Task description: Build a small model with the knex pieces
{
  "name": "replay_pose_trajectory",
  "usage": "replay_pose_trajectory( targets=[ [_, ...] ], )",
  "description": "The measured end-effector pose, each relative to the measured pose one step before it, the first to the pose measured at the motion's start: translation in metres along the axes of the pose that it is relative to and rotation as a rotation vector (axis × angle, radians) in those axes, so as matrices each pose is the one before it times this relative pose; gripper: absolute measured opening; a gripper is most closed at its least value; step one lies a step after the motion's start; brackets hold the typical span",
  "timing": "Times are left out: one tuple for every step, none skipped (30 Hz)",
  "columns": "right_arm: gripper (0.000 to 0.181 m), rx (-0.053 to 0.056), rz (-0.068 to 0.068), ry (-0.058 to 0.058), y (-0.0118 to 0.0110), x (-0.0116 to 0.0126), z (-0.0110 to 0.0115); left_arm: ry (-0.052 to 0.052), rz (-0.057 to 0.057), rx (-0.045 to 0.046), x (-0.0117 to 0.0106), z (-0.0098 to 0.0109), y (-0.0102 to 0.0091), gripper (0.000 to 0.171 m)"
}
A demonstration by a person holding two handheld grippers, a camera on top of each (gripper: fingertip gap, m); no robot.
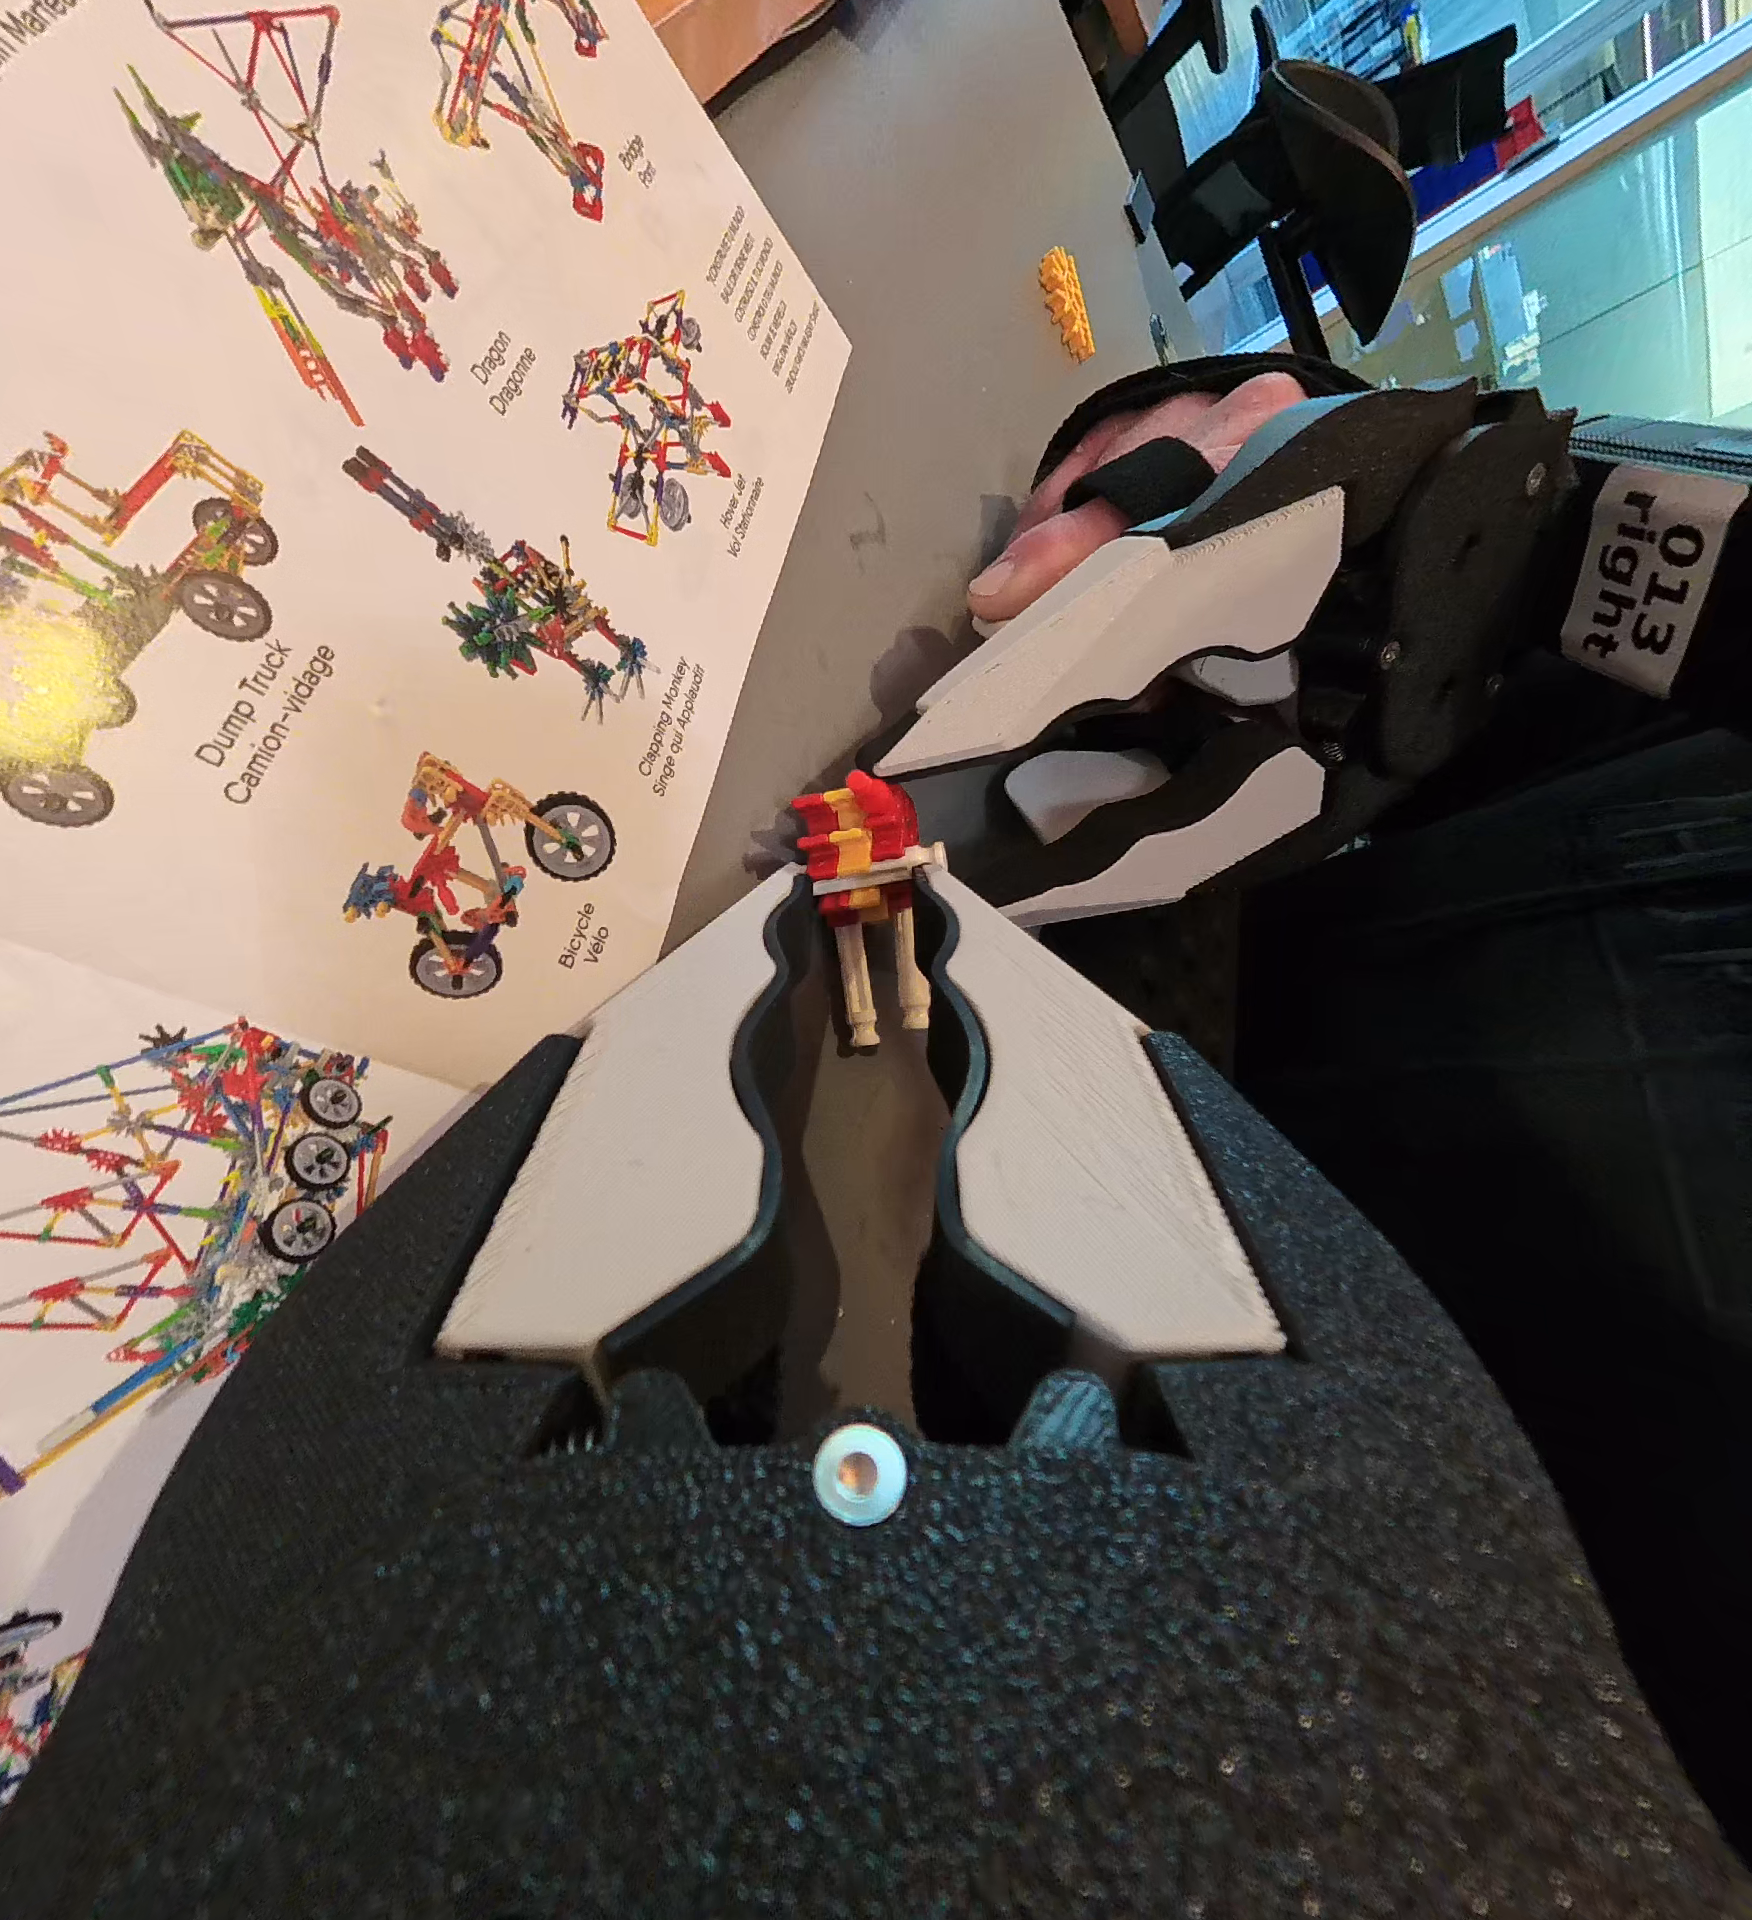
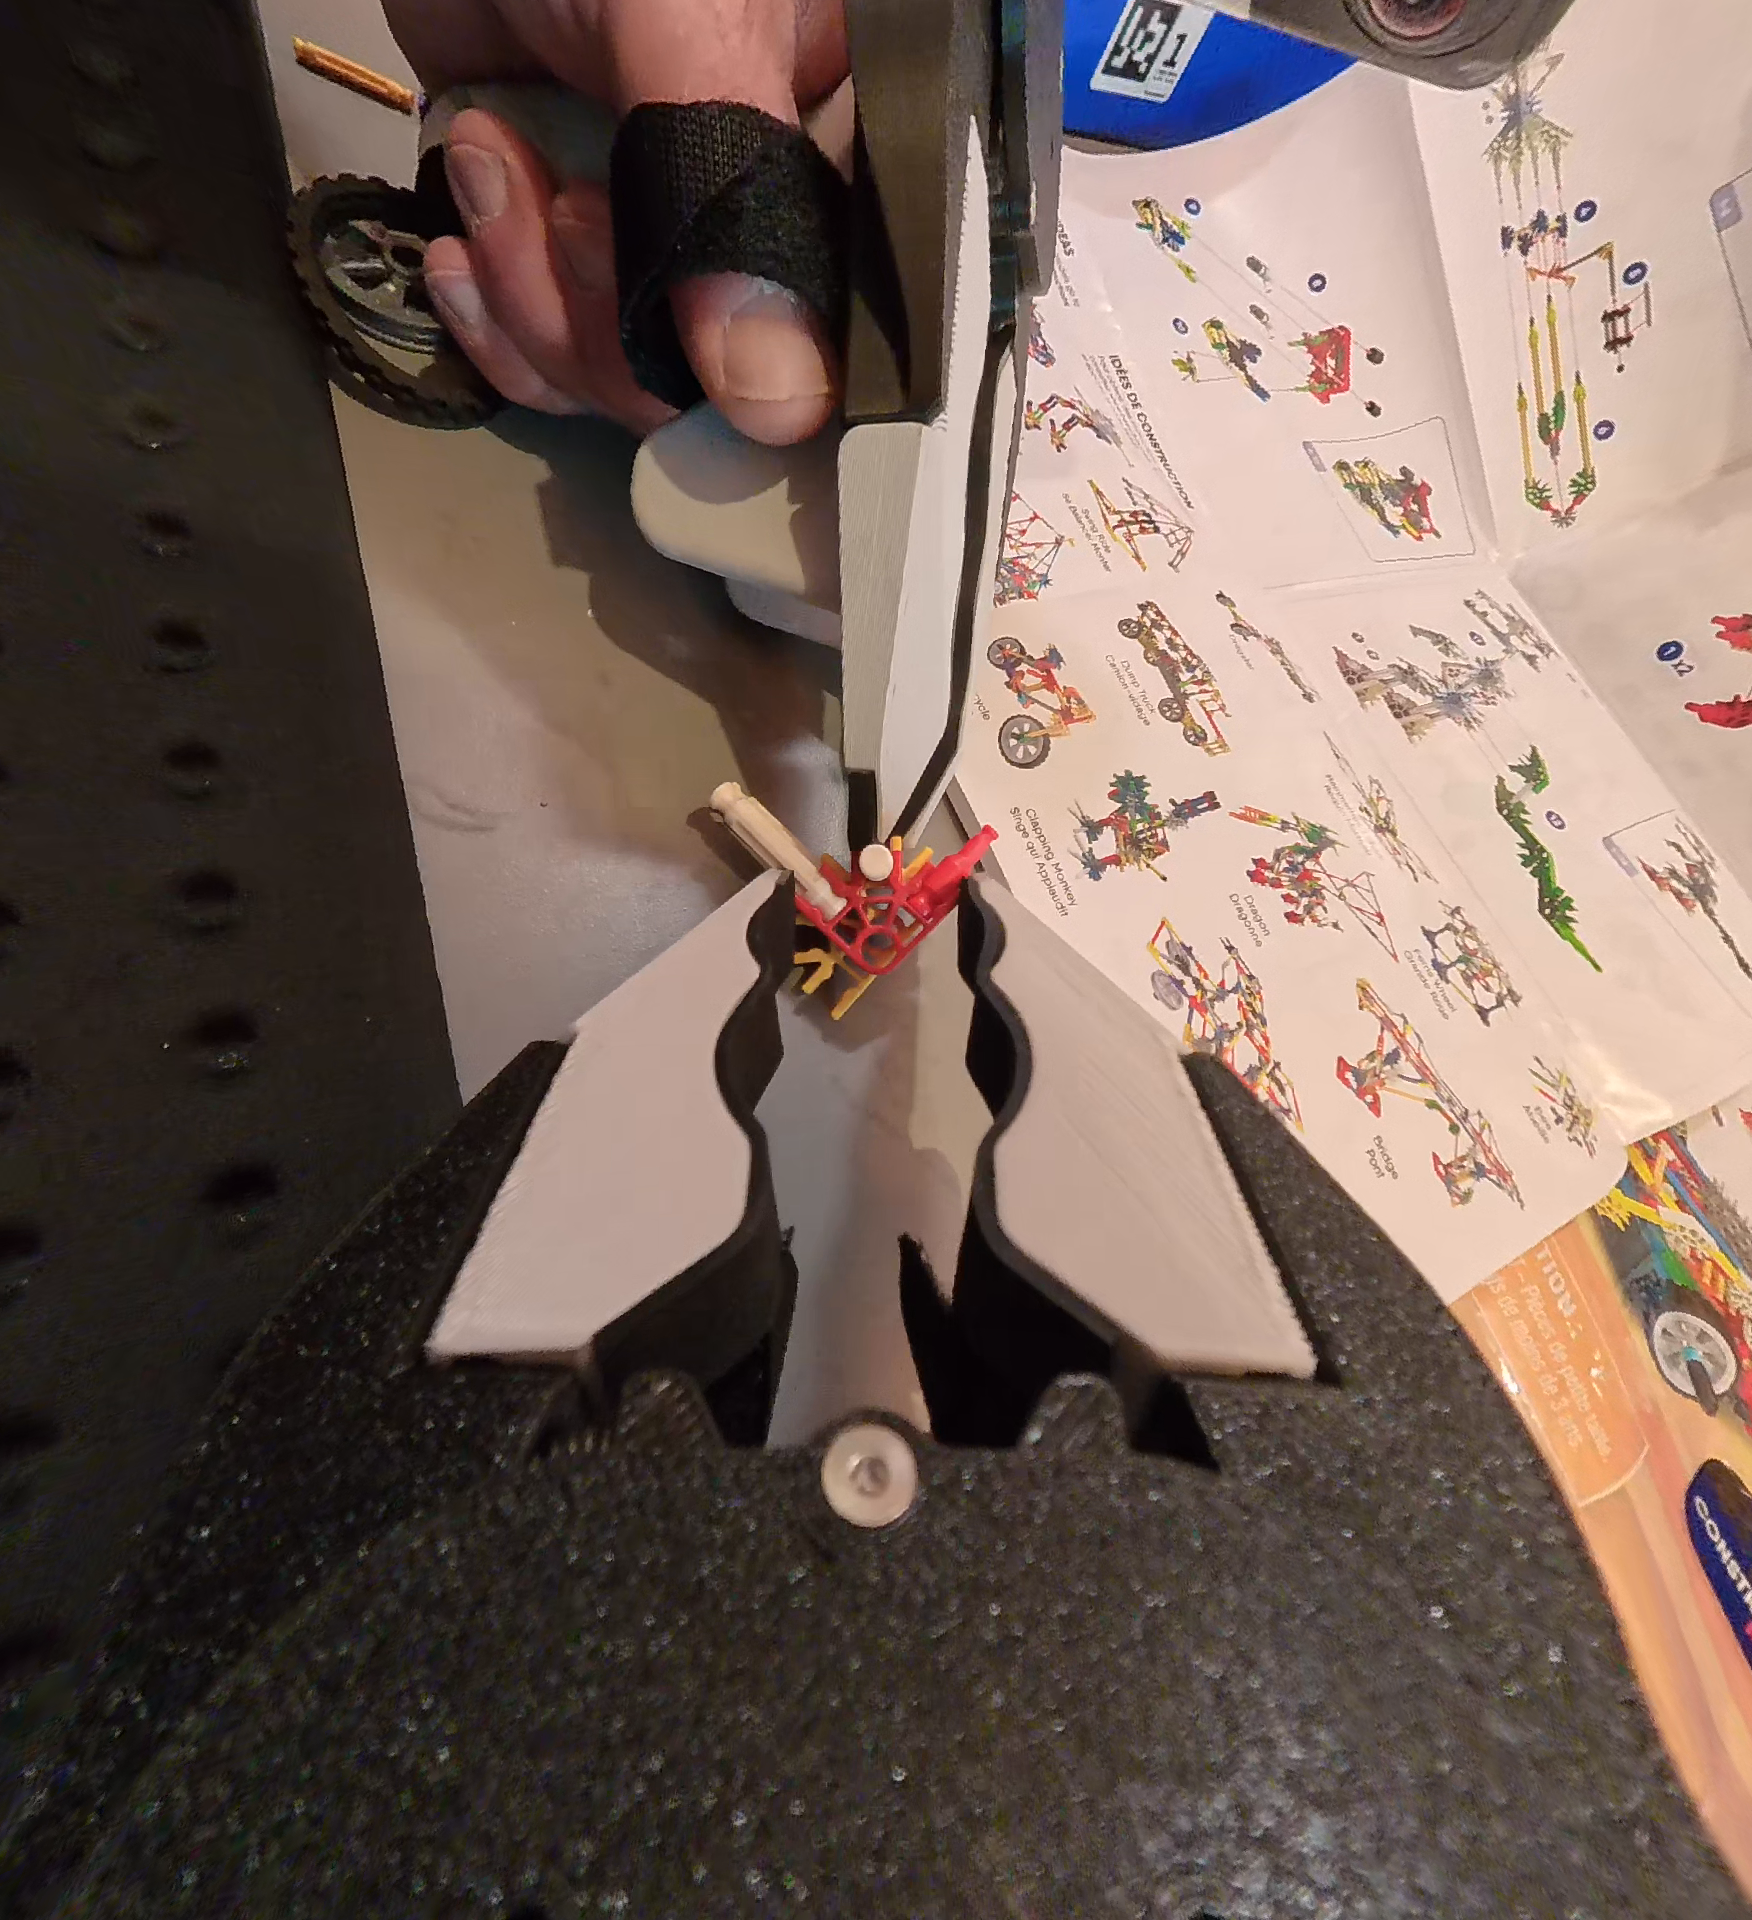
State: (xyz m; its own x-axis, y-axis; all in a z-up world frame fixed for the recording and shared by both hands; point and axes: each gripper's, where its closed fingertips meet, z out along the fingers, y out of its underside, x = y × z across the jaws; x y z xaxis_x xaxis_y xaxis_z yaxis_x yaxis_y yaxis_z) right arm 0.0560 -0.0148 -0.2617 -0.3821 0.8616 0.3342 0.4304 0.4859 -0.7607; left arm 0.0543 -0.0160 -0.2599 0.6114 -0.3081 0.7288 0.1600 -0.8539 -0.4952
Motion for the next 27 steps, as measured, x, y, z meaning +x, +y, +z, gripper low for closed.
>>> replay_pose_trajectory(
  targets=[
    [0.029,0.0004,0.0022,-0.0008,-0.00016,0.00017,0.00025,-0.0052,0.0059,0.00225,-0.00007,-0.00009,-0.00012,0.014],
    [0.029,0.0005,-0.0006,0.0007,-0.00028,0.00004,0.00009,-0.002,0.0014,0.00238,-0.00014,-0.00006,-0.00018,0.014],
    [0.029,0.0001,-0.0032,0.0025,-0.00019,0.00002,0.00029,0.0029,-0.0045,-0.00016,-0.00007,-0.00015,0.00001,0.014],
    [0.029,-0.0004,0.0037,-0.0005,-0.00011,0.00027,0.00021,0.0006,-0.0027,0.00014,-0.00023,-0.00016,-0.00039,0.014],
    [0.028,0.0,0.0055,-0.0022,-0.00001,0.00037,0.00011,-0.0012,0.0,0.00198,-0.00038,0.00011,-0.00057,0.014],
    [0.028,0.0007,-0.0014,0.0006,-0.00028,-0.00003,0.00017,0.0008,0.0002,0.00099,0.00003,-0.00005,0.00006,0.014],
    [0.028,0.0004,-0.0019,0.0017,-0.00035,0.00002,0.0004,0.0024,-0.005,0.0012,-0.00023,-0.00037,-0.00007,0.014],
    [0.028,0.0006,0.0032,-0.0019,-0.00013,0.00012,0.0001,0.0033,-0.0043,-0.00002,-0.00012,-0.00018,-0.00012,0.014],
    [0.028,0.0008,0.0033,-0.0027,-0.00006,0.00005,0.00002,0.0006,0.0025,0.00028,-0.00002,-0.00003,-0.00009,0.014],
    [0.028,0.0005,-0.0011,0.0005,-0.00012,-0.00006,-0.00002,0.002,-0.0017,0.00037,-0.00011,0.00019,-0.00014,0.014],
    [0.028,0.0001,-0.0011,0.0008,-0.00021,-0.00003,0.00014,0.0044,-0.0046,-0.00156,-0.00002,-0.00009,-0.00002,0.014],
    [0.027,0.0006,0.0008,-0.0004,-0.00015,0.00005,0.00005,0.0022,-0.0019,-0.00008,-0.00002,-0.00002,-0.00006,0.014],
    [0.027,0.0007,0.0001,-0.0002,-0.00006,-0.00007,-0.00003,-0.0003,0.0008,0.00039,0.00004,0.00006,-0.00009,0.014],
    [0.027,0.0009,-0.0006,-0.0005,-0.00009,-0.00007,-0.00002,0.0012,-0.0009,-0.0008,-0.00004,0.00004,0.00002,0.014],
    [0.027,0.0007,-0.002,0.0,-0.00025,-0.00013,0.0001,0.0043,-0.0033,-0.00194,-0.00006,-0.00004,0.00005,0.014],
    [0.027,0.0007,-0.0003,-0.0006,-0.0001,-0.00007,0.00005,0.0028,-0.0016,-0.00133,0.00007,0.00001,0.00004,0.014],
    [0.027,0.0006,-0.0005,-0.0007,-0.00005,-0.0001,-0.00004,0.0025,-0.0011,-0.00143,0.00002,0.00012,-0.00002,0.014],
    [0.027,0.0005,-0.0005,-0.0007,-0.00007,-0.00006,0.00004,0.0019,-0.0011,-0.00023,-0.00005,0.00005,-0.00003,0.013],
    [0.027,0.0004,-0.0005,0.0005,-0.00014,0.00006,0.00012,-0.0003,0.0012,0.00004,0.00001,0.00004,-0.00004,0.013],
    [0.027,-0.0003,-0.0016,0.002,0.0,-0.00002,0.00015,-0.0016,0.0016,0.0012,-0.00003,0.00011,-0.00014,0.013],
    [0.027,-0.0001,-0.0023,0.0017,-0.00006,-0.00015,-0.00004,-0.0053,0.0077,0.00094,0.00004,0.0002,-0.00007,0.013],
    [0.027,0.0007,0.0013,-0.0015,-0.00035,-0.00008,-0.00019,-0.0003,-0.0004,0.00069,-0.00006,0.00005,0.00004,0.013],
    [0.027,0.0004,0.0008,-0.0012,-0.00032,0.00017,0.00008,0.0016,-0.0038,0.00081,-0.00017,-0.00007,-0.00017,0.013],
    [0.027,0.0,-0.0024,0.0014,0.00001,0.00008,0.00037,0.001,-0.001,0.00017,0.0,0.00002,0.00006,0.013],
    [0.027,0.0004,-0.0012,0.001,0.00009,0.00008,0.00029,0.0001,0.0002,-0.00025,-0.00012,0.00019,0.00006,0.013],
    [0.027,0.0008,0.0001,0.0003,-0.00003,0.00012,0.00018,0.0011,-0.002,0.00005,-0.00007,0.00019,-0.00014,0.013],
    [0.027,0.0004,0.0,0.0011,0.00002,0.00028,0.00037,-0.0014,-0.0005,0.0017,-0.00024,-0.00004,-0.00041,0.013]
  ],
)
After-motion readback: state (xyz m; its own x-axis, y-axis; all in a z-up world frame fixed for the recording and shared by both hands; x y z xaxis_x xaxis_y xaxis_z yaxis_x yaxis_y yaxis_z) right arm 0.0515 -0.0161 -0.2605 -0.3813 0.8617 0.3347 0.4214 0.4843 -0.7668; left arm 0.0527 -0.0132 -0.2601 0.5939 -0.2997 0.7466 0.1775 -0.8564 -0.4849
